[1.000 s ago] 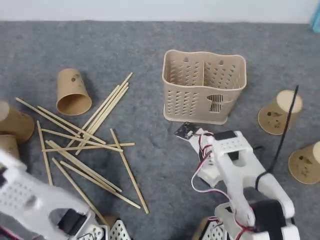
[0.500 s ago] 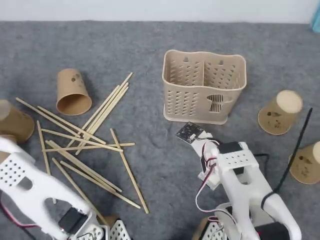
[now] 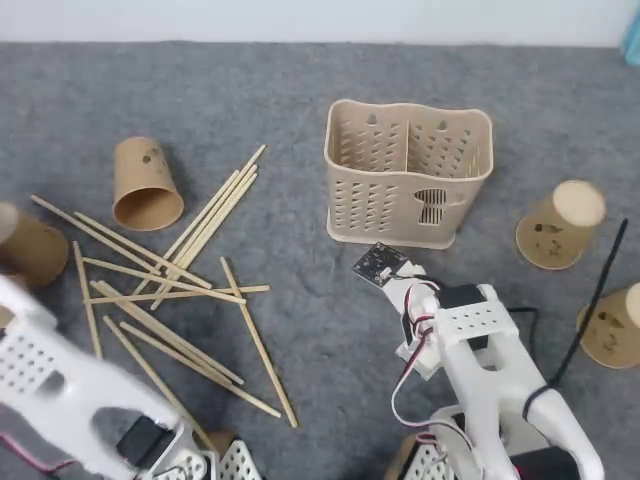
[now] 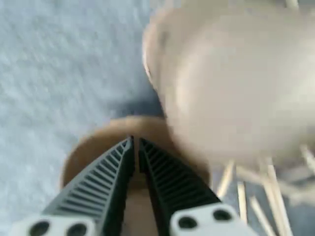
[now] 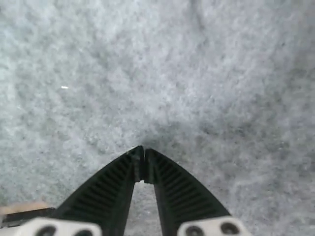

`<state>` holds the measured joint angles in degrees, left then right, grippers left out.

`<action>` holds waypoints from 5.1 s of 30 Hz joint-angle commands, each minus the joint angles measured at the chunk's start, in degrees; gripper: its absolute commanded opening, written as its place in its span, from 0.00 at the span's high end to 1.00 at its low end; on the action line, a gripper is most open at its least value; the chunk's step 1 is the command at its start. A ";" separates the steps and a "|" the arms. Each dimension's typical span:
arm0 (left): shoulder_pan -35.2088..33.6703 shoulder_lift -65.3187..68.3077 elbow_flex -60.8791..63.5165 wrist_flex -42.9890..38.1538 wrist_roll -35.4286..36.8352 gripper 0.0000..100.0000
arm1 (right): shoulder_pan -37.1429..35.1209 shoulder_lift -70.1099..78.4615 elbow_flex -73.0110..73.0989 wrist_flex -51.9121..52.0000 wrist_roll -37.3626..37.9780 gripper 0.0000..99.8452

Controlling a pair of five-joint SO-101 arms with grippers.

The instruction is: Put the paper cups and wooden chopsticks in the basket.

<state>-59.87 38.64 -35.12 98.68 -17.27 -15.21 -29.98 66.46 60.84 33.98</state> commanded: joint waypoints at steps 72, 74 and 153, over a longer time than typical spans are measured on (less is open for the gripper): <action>-13.36 -64.09 75.12 -33.14 -7.03 0.99 | 0.92 -2.15 -0.18 -0.57 -0.70 0.98; -12.75 -64.09 71.25 -29.36 -5.63 0.99 | 1.71 -2.15 -0.18 -0.66 -0.70 0.98; 90.81 -37.36 24.92 -40.79 45.54 0.94 | 6.55 -2.86 0.26 -3.12 -2.73 0.98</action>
<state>30.24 1.98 -10.07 56.04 32.84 -9.23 -30.07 67.34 58.73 31.69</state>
